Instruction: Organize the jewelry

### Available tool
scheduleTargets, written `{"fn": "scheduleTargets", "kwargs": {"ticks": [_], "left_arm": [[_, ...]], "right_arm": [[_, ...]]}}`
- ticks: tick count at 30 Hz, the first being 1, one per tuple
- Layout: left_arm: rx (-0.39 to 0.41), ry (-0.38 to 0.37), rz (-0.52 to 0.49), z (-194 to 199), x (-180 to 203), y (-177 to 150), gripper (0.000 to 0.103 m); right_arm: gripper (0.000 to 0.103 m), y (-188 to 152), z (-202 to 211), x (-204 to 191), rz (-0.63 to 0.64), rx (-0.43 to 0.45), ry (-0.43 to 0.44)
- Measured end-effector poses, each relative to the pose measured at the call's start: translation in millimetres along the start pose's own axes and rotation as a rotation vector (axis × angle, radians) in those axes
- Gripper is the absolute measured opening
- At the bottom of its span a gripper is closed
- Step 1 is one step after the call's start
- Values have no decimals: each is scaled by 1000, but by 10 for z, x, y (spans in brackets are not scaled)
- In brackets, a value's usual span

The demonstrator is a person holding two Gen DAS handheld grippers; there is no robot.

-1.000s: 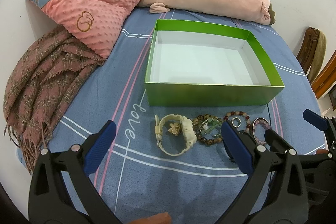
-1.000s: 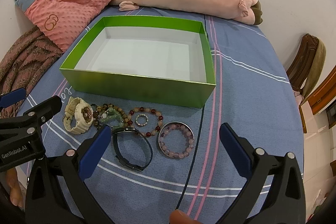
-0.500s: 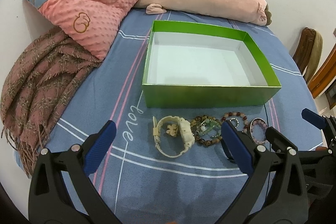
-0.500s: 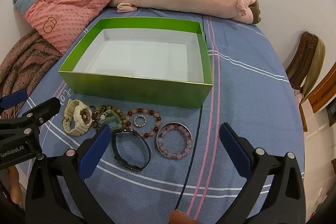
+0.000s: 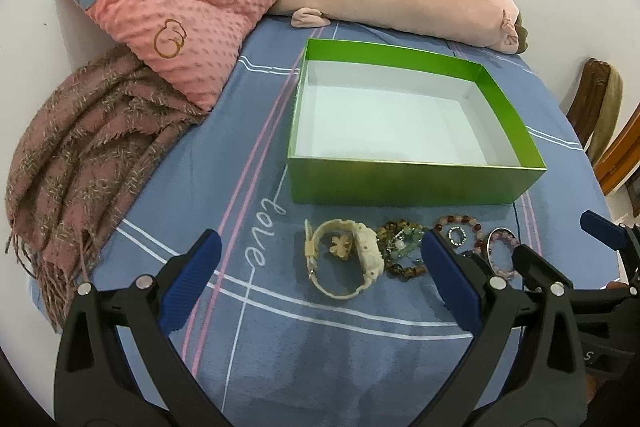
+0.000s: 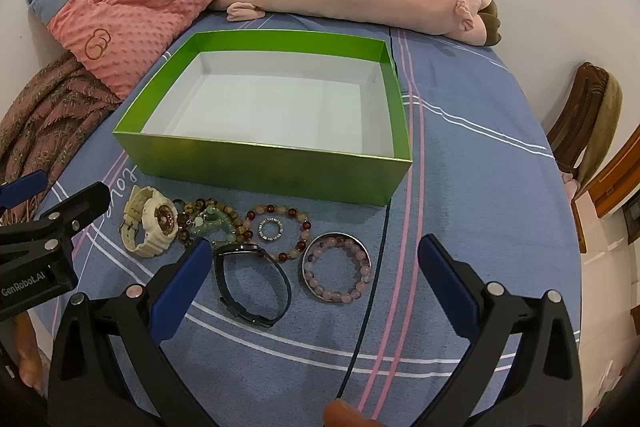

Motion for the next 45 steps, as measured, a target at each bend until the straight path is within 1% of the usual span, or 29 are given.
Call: {"fn": "scheduleTargets", "kwargs": {"ticks": [3, 6, 10, 15, 19, 21, 24, 27, 28, 29, 30, 31, 32, 33, 36, 38, 39, 40, 41, 42, 43, 45], "left_arm": [[2, -7, -8, -1, 22, -16, 101], [-5, -26, 8, -12, 16, -17, 101], [-19, -31, 19, -49, -1, -28, 101], [8, 3, 1, -47, 6, -39, 101], [-6, -3, 0, -90, 1, -39, 101], [-12, -6, 0, -115, -12, -28, 101], [-44, -43, -6, -152, -50, -15, 101], [-75, -75, 0, -185, -118, 2, 101], [-80, -78, 7, -200, -174, 25, 100], [-79, -72, 13, -210, -216, 41, 97], [-81, -59, 17, -233, -268, 58, 90], [-89, -51, 20, -257, -297, 66, 87], [-99, -50, 22, -283, -320, 68, 81], [-118, -55, 24, -324, -337, 61, 77], [-157, -60, 17, -431, -334, 9, 75], [-175, -62, 11, -492, -323, -32, 75], [-187, -66, 11, -524, -314, -51, 75], [-206, -75, 12, -576, -302, -75, 75], [-216, -78, 13, -609, -307, -86, 75], [-227, -83, 15, -645, -302, -97, 75], [-237, -87, 14, -679, -297, -110, 75], [-248, -85, 11, -737, -290, -125, 75]], "right_arm": [[102, 0, -2, -9, 2, -2, 0], [102, -8, -8, -18, 3, -4, 0], [102, -11, -8, -21, 6, -4, -4], [102, -28, -36, -19, 6, -8, -4], [102, -41, -84, -4, 8, -20, -11], [102, -49, -108, -2, 9, -32, 1], [102, -70, -185, 8, 18, -55, 58], [100, -124, -281, 68, -4, -93, 112], [91, -158, -327, 86, -10, -117, 139], [84, -177, -351, 94, -11, -133, 146], [73, -202, -370, 80, -8, -145, 151], [65, -223, -386, 49, 8, -155, 155], [63, -231, -387, 15, 20, -155, 154], [61, -229, -385, -32, 38, -150, 151], [60, -221, -385, -161, 82, -144, 156], [58, -209, -395, -228, 101, -146, 163], [51, -209, -407, -252, 108, -149, 162], [40, -216, -419, -249, 116, -156, 160], [33, -219, -456, -275, 129, -169, 155], [23, -226, -493, -292, 138, -181, 151], [20, -223, -539, -304, 142, -190, 149], [19, -241, -590, -306, 143, -200, 150]]}}
Point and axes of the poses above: each gripper's, at about its wrist camera, not at the fingertips, and z roughly against the way its jaws point, x to its right, y to its top, the point moved 6 cm from there along -z, roughly the way its jaws point, and after that the axes turned 11 degrees about z, right-handed, at the moved point
